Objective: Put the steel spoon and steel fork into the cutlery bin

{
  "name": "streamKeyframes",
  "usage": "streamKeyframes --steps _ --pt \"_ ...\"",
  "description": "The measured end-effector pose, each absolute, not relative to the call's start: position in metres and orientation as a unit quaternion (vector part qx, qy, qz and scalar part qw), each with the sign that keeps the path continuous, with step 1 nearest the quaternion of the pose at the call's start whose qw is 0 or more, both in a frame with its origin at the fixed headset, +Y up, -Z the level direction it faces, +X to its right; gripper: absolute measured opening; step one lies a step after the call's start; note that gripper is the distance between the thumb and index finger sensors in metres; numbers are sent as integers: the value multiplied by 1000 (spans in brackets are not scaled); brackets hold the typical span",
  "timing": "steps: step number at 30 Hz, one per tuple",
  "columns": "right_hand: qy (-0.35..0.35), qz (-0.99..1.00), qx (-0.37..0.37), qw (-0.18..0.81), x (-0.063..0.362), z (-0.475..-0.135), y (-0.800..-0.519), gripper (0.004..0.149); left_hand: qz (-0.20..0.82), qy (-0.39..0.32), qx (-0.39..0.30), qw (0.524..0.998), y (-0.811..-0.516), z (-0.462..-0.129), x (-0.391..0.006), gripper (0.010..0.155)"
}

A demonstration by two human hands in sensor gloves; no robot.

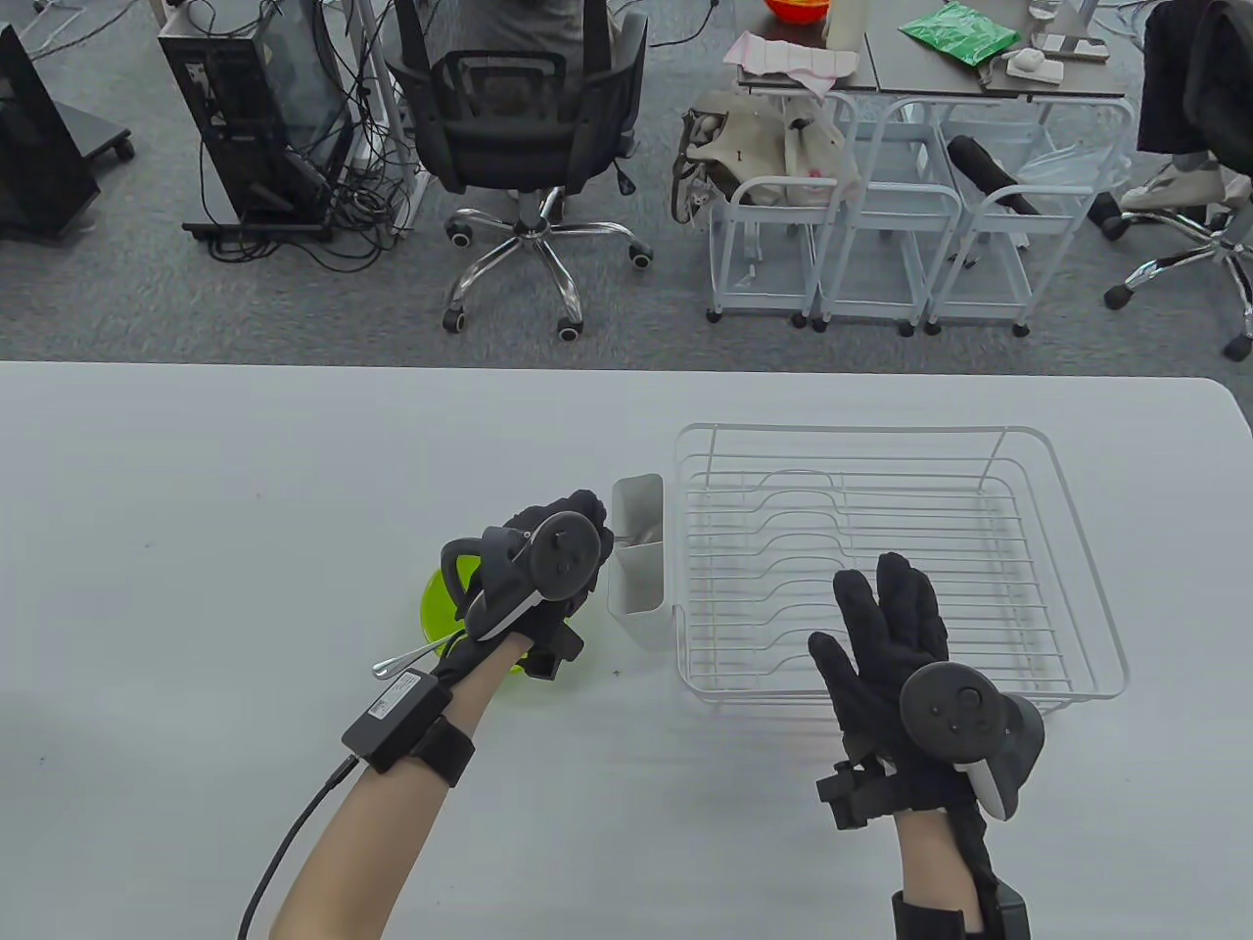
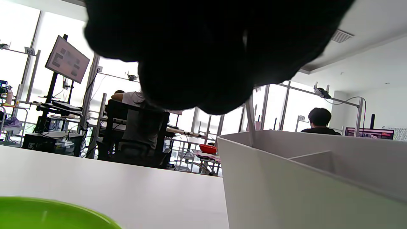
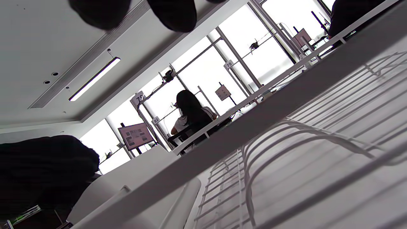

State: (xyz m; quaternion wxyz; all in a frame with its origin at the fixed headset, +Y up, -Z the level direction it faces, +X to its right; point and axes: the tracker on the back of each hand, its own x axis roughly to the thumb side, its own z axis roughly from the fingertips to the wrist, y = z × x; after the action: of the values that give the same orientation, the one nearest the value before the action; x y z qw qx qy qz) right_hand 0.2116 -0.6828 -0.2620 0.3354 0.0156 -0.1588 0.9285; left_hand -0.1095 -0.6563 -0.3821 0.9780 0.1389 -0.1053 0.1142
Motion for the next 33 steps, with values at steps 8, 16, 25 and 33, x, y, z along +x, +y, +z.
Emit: streamKeyframes --steps 8,16,25,33 --pt "-159 929 17 334 211 -262 -683 68 58 -133 145 979 -651 -368 -112 48" --pt "-158 930 18 333 211 -262 -683 68 74 -110 170 976 -630 -344 -168 49" --pt "-164 932 14 324 212 -262 -683 68 68 -58 171 981 -642 -308 -243 52" --pt "-161 935 10 316 211 -262 -683 69 75 -48 167 982 -678 -278 -280 48"
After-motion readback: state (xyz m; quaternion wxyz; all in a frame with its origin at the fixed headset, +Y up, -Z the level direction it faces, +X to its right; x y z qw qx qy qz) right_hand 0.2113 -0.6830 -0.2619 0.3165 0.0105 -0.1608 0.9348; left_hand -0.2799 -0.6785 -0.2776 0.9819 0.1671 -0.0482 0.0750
